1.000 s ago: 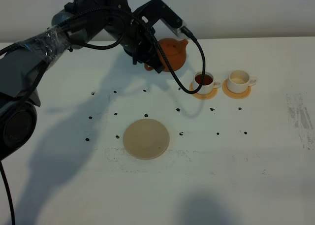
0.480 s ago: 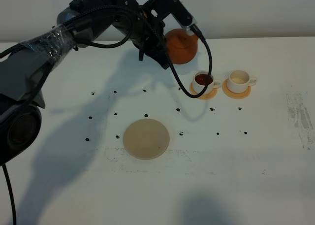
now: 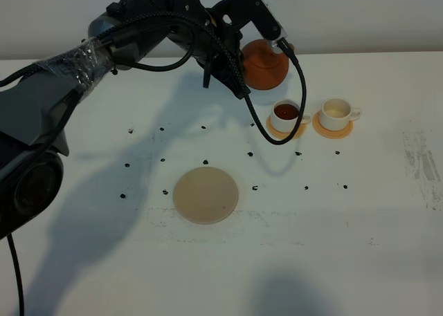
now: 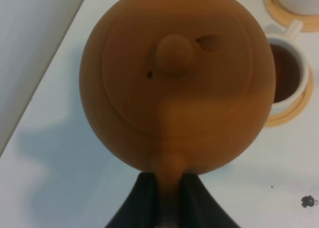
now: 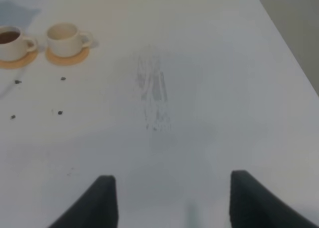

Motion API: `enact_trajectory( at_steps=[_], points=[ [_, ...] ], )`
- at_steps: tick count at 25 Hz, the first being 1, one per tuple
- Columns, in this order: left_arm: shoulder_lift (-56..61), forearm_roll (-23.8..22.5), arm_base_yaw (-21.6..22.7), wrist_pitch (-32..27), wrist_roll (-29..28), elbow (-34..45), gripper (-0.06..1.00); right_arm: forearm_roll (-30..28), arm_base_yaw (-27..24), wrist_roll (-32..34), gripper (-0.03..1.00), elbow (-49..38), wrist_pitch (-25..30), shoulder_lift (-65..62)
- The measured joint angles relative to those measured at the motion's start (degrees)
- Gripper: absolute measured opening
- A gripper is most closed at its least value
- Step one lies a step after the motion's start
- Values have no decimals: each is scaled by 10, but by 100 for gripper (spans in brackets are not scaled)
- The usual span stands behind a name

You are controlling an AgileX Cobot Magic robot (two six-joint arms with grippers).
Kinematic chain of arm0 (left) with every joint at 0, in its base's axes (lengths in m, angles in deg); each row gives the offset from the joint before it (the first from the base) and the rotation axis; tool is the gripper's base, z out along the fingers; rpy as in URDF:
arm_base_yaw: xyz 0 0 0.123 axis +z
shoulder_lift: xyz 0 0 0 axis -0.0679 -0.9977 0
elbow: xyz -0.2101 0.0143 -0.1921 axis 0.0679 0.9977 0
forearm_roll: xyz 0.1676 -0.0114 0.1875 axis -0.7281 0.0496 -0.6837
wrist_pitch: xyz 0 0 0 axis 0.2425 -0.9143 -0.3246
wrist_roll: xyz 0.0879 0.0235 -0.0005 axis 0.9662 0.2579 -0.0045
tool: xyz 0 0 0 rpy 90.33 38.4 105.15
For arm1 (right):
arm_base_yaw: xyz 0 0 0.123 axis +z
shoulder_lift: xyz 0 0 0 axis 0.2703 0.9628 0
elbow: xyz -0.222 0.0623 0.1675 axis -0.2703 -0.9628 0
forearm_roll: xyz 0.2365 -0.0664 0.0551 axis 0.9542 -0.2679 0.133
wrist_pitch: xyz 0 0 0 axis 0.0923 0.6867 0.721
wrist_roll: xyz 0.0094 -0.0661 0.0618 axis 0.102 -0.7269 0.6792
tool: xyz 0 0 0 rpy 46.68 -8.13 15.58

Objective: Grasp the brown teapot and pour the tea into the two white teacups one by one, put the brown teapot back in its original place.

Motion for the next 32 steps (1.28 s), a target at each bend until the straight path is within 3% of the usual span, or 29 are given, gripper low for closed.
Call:
enact_trajectory(
  at_steps=[32],
  points=[
    [-37,-5,-34,32,31,-59,9,0,0,0,52,0,0,0]
  ],
)
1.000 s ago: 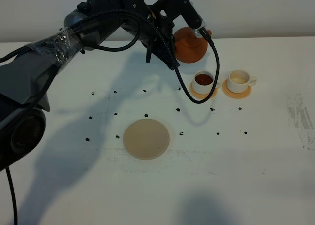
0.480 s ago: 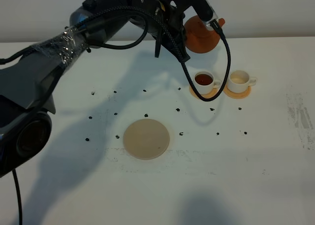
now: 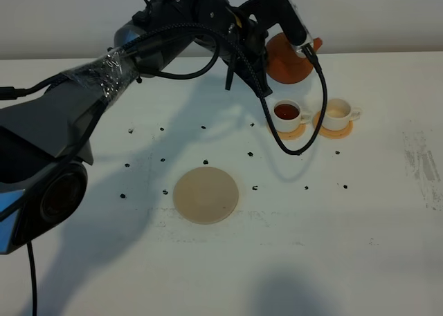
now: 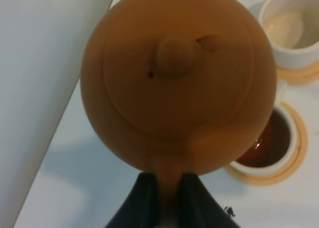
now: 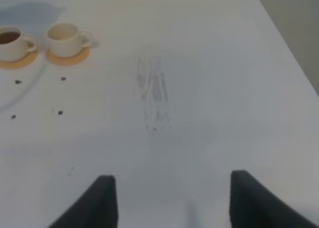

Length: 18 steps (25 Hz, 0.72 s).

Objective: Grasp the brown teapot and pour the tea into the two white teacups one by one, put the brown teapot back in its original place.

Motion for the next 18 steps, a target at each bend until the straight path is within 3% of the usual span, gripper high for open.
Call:
enact_trajectory(
  at_steps=[5,18],
  points=[
    [-6,-10,-3,4,18,-3,9,0,0,0,52,0,0,0],
    [-6,-26,-8,5,159,-3,9,0,0,0,52,0,0,0]
  ],
)
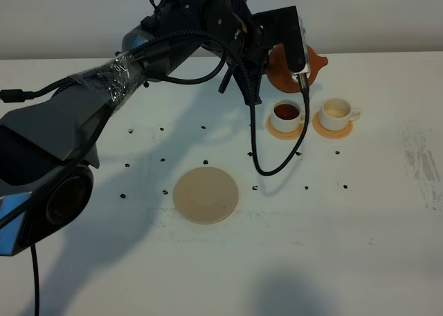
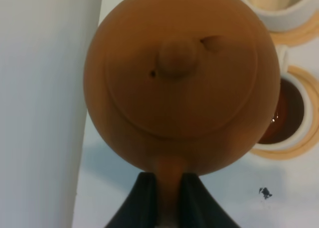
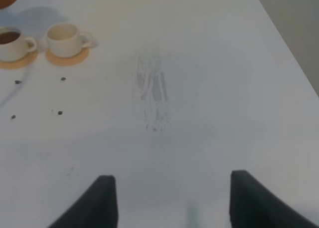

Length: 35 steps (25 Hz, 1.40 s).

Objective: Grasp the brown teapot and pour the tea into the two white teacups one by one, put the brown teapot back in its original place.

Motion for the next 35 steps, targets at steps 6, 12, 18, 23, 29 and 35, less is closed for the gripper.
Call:
enact_trajectory(
  at_steps=[6,12,18,23,29,35],
  points=[
    [-2,-15,-1,24,27,0,9,0,0,0,52,0,0,0],
    [-15,-36,-6,49,45,0,9,0,0,0,52,0,0,0],
    [-18,-40,-14,63,90,0,9,0,0,0,52,0,0,0],
    [-19,-43,-17,64,115,0,9,0,0,0,52,0,0,0],
    [-29,-60,-18,83,130,0,9,0,0,0,52,0,0,0],
    [-40,-84,-18,104,132,0,9,0,0,0,52,0,0,0]
  ],
)
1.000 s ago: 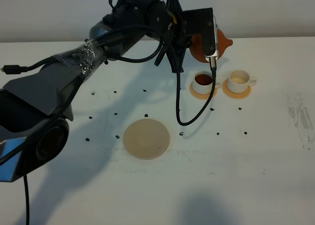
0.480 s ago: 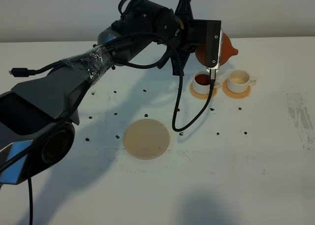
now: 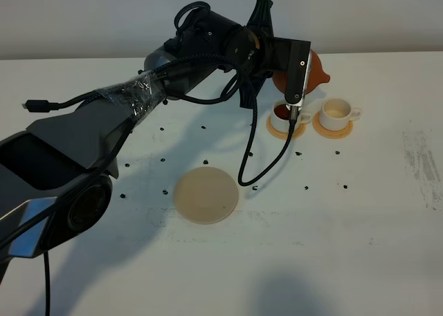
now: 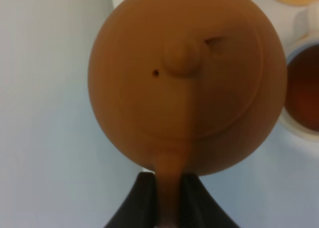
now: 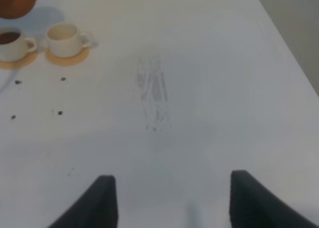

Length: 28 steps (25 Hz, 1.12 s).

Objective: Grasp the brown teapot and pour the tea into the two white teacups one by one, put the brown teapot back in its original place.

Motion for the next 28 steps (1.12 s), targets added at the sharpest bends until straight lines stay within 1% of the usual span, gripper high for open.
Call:
enact_trajectory(
  at_steps=[9,21,25,28],
  points=[
    [-2,-6,-14,30,50,0,9,0,0,0,52,0,0,0],
    [-9,-55,-18,45,72,0,9,0,0,0,52,0,0,0],
    [-9,-60,-19,54,74,0,9,0,0,0,52,0,0,0],
    [-9,-68,-22,58,86,0,9,0,0,0,52,0,0,0]
  ],
)
